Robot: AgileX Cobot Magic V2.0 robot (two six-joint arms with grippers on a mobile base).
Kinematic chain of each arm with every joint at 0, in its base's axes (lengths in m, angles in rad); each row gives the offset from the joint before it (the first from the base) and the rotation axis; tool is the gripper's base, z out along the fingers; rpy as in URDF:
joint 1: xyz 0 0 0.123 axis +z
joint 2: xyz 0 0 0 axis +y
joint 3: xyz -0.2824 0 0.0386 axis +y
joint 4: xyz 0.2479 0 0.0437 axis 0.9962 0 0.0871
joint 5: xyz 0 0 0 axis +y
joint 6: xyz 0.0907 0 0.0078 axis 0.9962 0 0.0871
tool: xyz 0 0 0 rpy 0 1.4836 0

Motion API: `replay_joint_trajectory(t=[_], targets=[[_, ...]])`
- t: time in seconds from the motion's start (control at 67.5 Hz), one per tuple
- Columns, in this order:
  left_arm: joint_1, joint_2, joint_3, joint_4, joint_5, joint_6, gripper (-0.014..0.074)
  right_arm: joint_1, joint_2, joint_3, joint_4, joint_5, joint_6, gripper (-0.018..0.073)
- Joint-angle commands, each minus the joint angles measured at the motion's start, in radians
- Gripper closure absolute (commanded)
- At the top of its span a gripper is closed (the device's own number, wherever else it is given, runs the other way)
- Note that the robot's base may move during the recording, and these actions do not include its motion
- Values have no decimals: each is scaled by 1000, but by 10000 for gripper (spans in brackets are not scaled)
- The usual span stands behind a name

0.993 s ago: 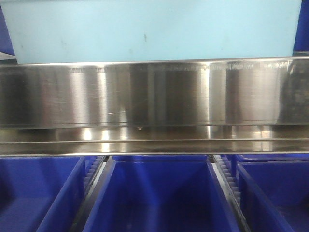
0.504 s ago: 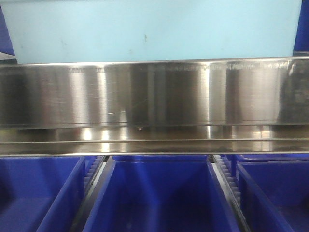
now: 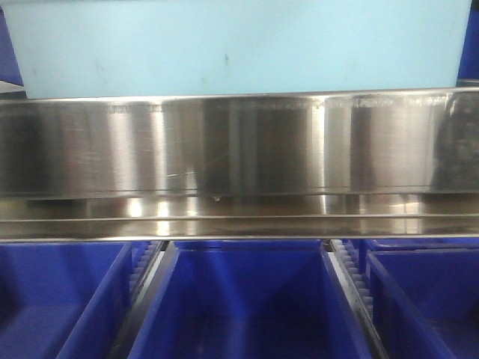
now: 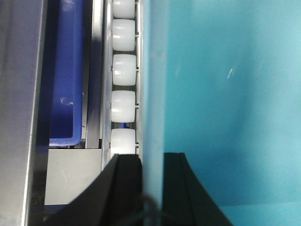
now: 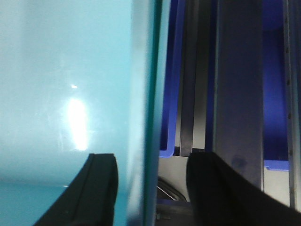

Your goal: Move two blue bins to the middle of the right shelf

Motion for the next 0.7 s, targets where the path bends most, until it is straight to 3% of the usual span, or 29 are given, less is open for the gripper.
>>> replay_joint_trajectory(t=[0.0, 0.341, 0.445, 0.652, 0.682], targets=[[-1, -5, -1, -25, -16, -5, 707, -3, -16, -3, 12, -4, -2, 315], [-1, -5, -1, -25, -16, -5, 707, 4, -1, -47, 42, -4, -2, 335], [-1, -5, -1, -25, -16, -5, 707, 4, 12, -47, 47, -4, -2, 431], [-1, -5, -1, -25, -16, -5, 707, 4, 23, -47, 47, -4, -2, 728], [-1, -5, -1, -25, -16, -5, 707, 4, 25, -47, 47, -4, -2, 726]])
